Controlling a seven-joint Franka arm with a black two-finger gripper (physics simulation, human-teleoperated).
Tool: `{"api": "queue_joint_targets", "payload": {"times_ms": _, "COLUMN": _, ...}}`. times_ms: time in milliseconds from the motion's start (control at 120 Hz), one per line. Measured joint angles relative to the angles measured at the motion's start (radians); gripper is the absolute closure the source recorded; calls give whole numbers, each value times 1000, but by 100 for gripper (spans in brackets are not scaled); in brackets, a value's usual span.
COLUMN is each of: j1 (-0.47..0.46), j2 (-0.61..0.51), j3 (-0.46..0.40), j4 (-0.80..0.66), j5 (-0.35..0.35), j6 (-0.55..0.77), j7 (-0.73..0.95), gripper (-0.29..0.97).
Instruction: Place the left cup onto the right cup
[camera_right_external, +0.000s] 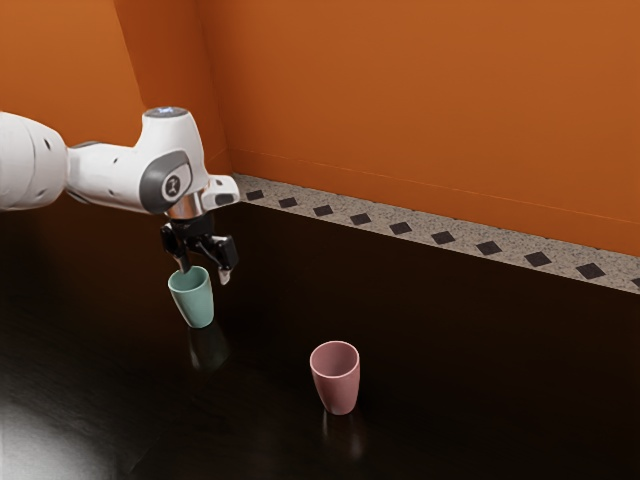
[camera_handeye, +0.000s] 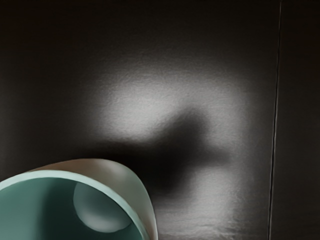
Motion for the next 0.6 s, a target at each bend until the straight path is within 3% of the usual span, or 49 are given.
{"api": "queue_joint_targets", "payload": {"times_ms": 600, "j1": 1, "j2": 6, "j3": 0, "j4": -31, "j5": -15, "j6": 28, "j7": 6, "gripper": 0}}
